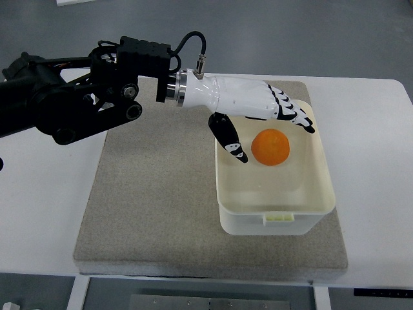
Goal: Put orange in box with left hand
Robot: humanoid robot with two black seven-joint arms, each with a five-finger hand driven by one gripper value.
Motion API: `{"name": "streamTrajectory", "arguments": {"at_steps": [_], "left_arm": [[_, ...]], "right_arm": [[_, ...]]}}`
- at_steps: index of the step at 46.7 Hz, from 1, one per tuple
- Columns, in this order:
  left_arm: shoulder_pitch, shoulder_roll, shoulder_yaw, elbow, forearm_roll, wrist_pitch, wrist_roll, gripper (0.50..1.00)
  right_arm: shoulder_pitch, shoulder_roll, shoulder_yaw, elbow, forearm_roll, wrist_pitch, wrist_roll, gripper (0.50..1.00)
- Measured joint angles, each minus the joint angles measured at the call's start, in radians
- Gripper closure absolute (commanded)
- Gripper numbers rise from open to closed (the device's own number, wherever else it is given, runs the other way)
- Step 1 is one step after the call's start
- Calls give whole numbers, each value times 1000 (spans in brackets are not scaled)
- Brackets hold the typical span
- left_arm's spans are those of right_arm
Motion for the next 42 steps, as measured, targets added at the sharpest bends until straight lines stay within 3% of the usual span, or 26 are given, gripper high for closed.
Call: {"name": "streamTrajectory", "arguments": {"at_steps": [15, 31, 42], "left_arm": [[3, 3, 0, 67, 1, 5, 0, 555], [37, 24, -20, 347, -20, 29, 0, 561], [75, 15, -16, 532, -247, 98, 0, 559]], "right_arm": [[0, 0, 0, 0, 0, 0, 0, 568], [0, 0, 0, 0, 0, 0, 0, 568], [0, 0, 0, 0, 0, 0, 0, 568]]}}
